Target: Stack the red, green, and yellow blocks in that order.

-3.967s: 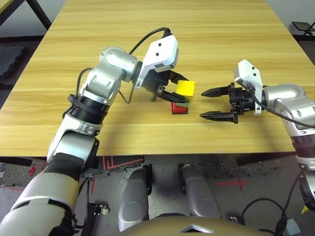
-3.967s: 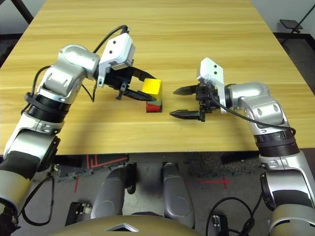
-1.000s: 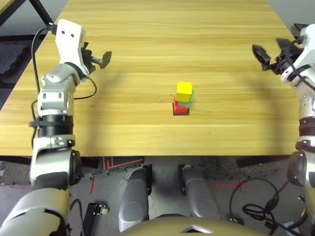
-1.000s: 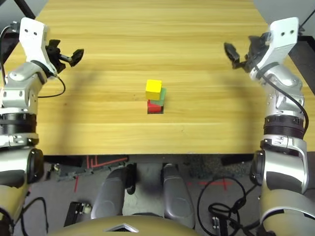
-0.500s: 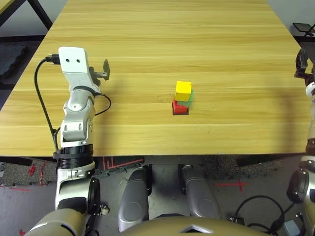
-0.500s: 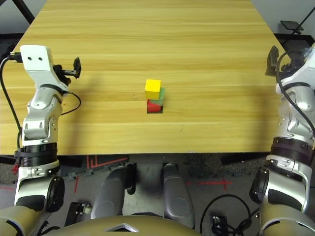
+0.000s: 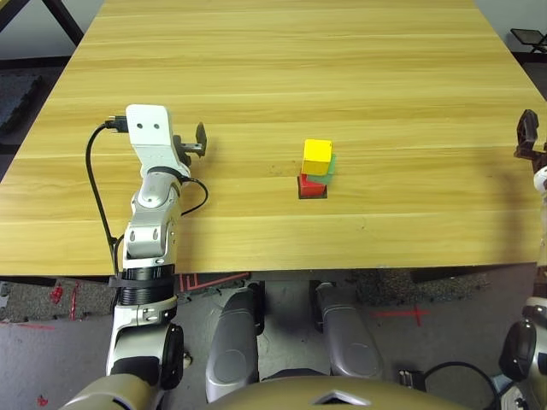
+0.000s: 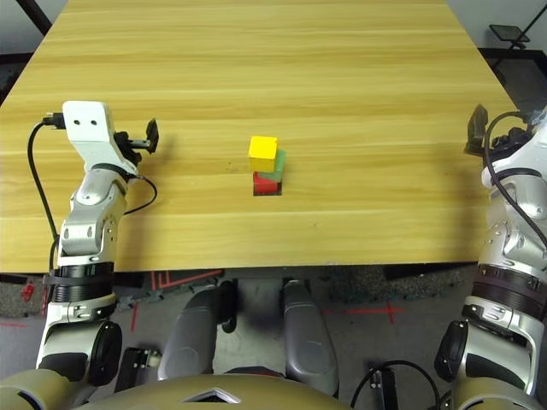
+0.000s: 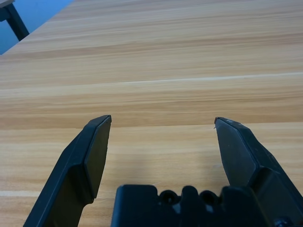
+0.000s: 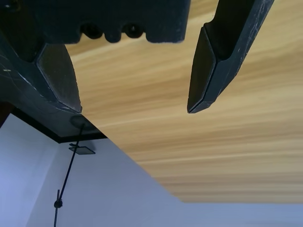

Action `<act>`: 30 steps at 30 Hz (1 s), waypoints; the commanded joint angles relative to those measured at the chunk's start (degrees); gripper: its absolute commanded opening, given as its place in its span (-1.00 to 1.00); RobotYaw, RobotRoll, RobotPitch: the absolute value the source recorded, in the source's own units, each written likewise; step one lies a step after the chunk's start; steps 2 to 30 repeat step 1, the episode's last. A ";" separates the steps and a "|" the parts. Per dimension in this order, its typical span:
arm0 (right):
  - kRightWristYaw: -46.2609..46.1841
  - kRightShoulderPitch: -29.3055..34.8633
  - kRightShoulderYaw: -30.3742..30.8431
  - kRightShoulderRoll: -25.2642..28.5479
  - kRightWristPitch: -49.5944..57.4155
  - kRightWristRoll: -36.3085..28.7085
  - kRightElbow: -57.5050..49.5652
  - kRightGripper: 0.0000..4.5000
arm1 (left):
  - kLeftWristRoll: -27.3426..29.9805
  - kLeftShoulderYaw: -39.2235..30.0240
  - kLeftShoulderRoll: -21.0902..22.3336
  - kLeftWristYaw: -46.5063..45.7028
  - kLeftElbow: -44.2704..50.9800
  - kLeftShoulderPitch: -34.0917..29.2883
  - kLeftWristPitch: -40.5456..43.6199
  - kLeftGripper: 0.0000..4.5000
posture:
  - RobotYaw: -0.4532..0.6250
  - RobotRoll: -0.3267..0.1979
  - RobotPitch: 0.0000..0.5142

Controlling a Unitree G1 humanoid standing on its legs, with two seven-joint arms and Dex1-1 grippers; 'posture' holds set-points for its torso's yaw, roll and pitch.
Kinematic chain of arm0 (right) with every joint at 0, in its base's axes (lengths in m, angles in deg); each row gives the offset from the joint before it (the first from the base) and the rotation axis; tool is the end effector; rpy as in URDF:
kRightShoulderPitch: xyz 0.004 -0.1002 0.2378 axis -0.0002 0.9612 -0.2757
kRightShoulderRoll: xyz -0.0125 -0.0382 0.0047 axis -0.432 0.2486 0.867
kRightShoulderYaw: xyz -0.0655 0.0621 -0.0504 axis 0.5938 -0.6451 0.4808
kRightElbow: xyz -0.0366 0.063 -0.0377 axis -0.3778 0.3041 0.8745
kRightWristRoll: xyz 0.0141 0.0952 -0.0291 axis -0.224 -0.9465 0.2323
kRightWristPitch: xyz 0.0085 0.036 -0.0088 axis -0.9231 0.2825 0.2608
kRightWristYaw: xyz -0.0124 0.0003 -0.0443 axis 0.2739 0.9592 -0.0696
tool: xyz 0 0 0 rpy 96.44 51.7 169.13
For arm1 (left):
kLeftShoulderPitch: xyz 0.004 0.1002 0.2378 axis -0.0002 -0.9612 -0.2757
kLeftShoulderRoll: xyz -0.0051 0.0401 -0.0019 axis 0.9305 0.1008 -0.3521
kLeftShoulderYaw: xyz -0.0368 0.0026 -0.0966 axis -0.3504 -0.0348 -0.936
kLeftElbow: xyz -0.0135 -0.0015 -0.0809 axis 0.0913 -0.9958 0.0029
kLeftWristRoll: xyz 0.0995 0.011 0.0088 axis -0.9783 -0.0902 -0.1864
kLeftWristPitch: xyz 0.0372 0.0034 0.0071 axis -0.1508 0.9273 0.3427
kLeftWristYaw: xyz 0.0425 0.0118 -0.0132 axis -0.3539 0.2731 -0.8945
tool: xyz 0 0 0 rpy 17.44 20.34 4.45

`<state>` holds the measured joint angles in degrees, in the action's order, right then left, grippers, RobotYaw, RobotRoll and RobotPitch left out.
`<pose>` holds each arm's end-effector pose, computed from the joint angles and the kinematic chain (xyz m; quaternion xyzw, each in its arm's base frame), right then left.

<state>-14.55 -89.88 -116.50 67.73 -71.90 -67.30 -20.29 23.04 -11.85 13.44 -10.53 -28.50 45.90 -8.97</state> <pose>0.2428 -0.3425 0.1760 -0.0240 -0.1380 -0.1820 0.9733 0.2705 0.2001 0.1446 0.0574 -0.0687 0.0552 0.9945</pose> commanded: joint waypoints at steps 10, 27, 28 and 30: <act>0.76 -1.66 0.84 -0.08 -1.24 0.37 2.89 1.00 | -0.29 0.18 0.15 -0.23 1.21 -0.99 -0.07 0.97 | 0.13 0.34 -0.11; 0.76 -1.66 0.84 -0.08 -1.24 0.37 2.89 1.00 | -0.29 0.18 0.15 -0.23 1.21 -0.99 -0.07 0.97 | 0.13 0.34 -0.11; 0.76 -1.66 0.84 -0.08 -1.24 0.37 2.89 1.00 | -0.29 0.18 0.15 -0.23 1.21 -0.99 -0.07 0.97 | 0.13 0.34 -0.11; 0.76 -1.66 0.84 -0.08 -1.24 0.37 2.89 1.00 | -0.29 0.18 0.15 -0.23 1.21 -0.99 -0.07 0.97 | 0.13 0.34 -0.11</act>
